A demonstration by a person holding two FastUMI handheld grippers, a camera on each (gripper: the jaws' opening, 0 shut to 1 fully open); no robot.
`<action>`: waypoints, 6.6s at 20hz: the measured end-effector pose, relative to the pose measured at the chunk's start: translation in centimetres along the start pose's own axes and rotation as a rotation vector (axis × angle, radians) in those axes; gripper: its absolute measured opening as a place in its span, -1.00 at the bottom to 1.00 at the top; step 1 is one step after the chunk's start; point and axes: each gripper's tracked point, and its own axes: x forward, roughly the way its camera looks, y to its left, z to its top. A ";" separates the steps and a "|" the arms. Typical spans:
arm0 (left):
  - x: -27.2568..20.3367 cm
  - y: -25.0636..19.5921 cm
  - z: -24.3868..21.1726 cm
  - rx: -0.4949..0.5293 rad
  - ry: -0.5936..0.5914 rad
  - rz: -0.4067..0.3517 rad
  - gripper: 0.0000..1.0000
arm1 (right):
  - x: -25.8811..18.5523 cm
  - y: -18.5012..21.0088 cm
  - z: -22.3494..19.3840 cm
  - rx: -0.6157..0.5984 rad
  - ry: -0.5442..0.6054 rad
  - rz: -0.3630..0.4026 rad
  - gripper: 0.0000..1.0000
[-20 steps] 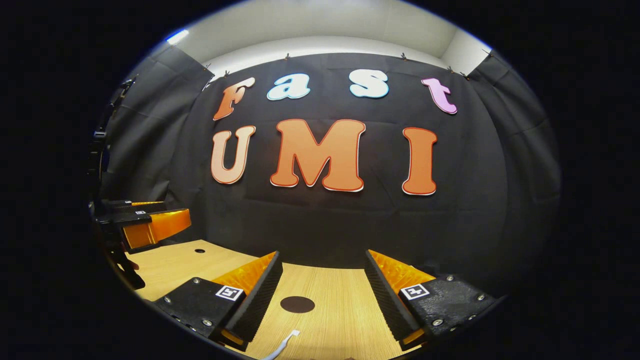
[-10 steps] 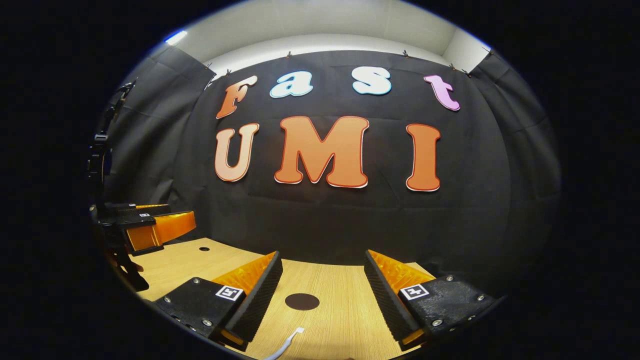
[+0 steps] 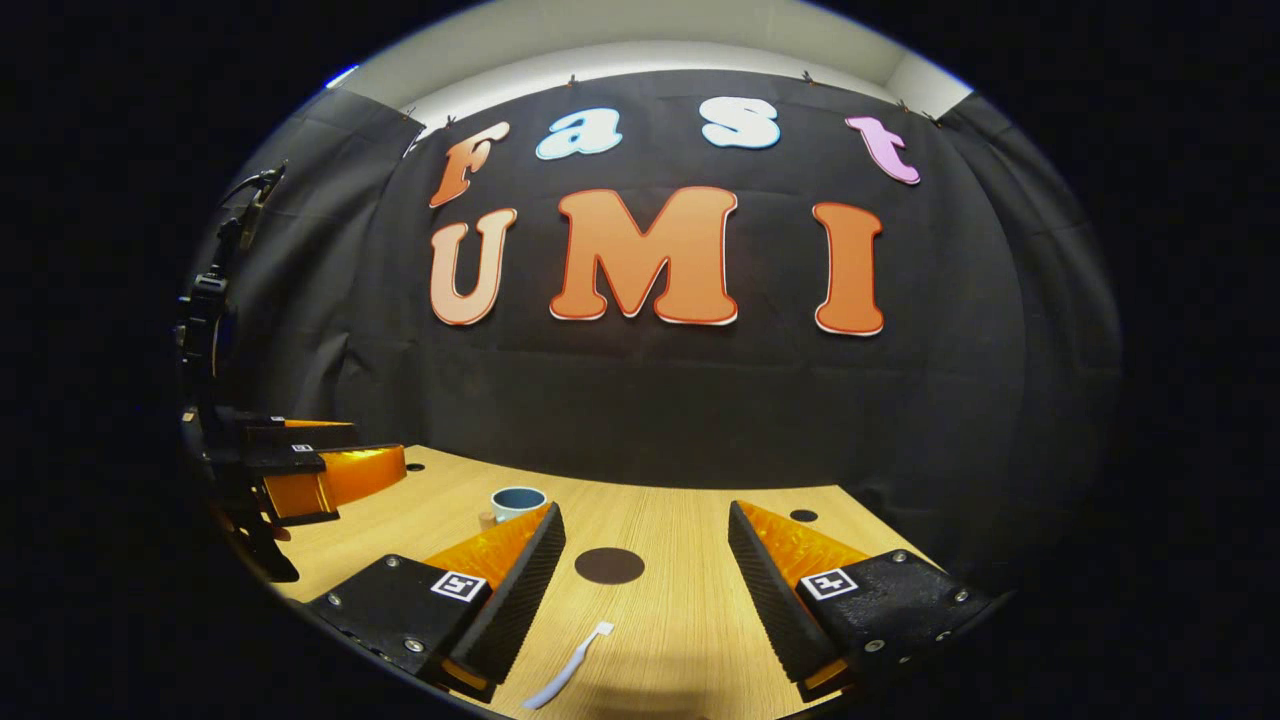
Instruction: Put the toothbrush and toothpaste on the desktop into the cup, then pick up the cup and place it on the coaster on the desktop.
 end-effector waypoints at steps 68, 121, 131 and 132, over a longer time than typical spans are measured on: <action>3.9 0.8 -13.4 -0.104 0.294 -0.151 -0.78 | 2.6 6.7 -12.3 0.202 0.439 0.209 -0.97; 18.4 7.0 0.9 -0.165 -0.070 -0.055 0.92 | 11.5 5.4 0.8 0.118 0.055 0.176 -0.96; 11.3 9.5 0.5 -0.061 -0.073 -0.040 0.94 | 14.2 8.9 4.7 0.157 -0.133 0.236 -0.96; 10.6 9.8 0.4 -0.063 -0.072 -0.039 0.95 | 14.6 9.1 5.2 0.158 -0.152 0.233 -0.96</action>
